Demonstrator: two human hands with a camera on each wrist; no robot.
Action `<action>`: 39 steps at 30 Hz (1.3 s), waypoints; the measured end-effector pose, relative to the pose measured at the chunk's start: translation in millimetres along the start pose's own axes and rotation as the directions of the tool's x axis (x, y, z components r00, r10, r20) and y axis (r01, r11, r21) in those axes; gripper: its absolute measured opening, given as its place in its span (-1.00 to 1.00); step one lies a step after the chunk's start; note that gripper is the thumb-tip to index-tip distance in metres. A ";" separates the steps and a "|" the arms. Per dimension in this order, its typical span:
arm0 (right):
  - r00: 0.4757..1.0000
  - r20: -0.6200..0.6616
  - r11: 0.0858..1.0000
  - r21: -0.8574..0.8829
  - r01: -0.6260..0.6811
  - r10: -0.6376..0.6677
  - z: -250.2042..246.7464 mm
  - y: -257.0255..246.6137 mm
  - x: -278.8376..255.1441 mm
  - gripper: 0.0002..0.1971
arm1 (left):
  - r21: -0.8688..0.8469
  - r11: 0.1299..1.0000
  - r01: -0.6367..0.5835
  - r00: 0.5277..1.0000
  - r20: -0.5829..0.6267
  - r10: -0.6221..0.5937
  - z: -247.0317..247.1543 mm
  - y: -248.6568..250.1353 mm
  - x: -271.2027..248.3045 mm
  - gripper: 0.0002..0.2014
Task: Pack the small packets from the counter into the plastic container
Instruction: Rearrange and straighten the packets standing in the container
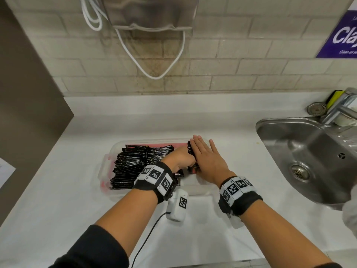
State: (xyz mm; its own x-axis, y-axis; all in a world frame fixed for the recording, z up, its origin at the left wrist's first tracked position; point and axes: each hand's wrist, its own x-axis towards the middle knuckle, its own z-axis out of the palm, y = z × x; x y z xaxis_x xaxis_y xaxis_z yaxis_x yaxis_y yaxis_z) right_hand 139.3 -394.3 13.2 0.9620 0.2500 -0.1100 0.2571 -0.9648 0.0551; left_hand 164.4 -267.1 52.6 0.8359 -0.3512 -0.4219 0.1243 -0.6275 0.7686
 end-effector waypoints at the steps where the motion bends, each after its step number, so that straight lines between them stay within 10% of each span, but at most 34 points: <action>1: 1.000 0.005 1.000 0.004 0.000 0.000 -0.4 -0.2 -0.4 -0.03 | -0.015 1.000 0.002 1.000 -0.007 -0.002 0.0 0.7 0.1 -0.62; 25: 0.992 -0.113 0.972 0.222 0.074 -0.050 4.8 10.0 -2.0 0.02 | -0.118 0.993 -0.024 0.997 0.063 0.032 -53.6 2.4 -16.6 -0.71; 33: 0.864 -0.499 0.880 0.376 0.289 -0.071 -30.7 -13.5 -12.3 -0.68 | 0.291 0.930 -0.223 0.961 0.229 0.158 -112.7 -20.1 -57.9 -0.64; 39: 0.964 -0.140 0.763 0.589 0.266 -0.227 -48.8 -48.5 -14.6 -0.83 | 0.428 0.867 -0.254 0.951 0.274 0.143 -108.7 -49.6 -64.2 -0.61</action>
State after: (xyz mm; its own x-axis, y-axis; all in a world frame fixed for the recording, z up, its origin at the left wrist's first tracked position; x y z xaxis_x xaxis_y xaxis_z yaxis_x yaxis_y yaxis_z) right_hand 117.3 -347.2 60.5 0.8816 0.4716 0.0207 0.3975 -0.7179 -0.5715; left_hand 162.7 -137.9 93.8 0.6659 -0.6143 -0.4234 -0.3331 -0.7526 0.5680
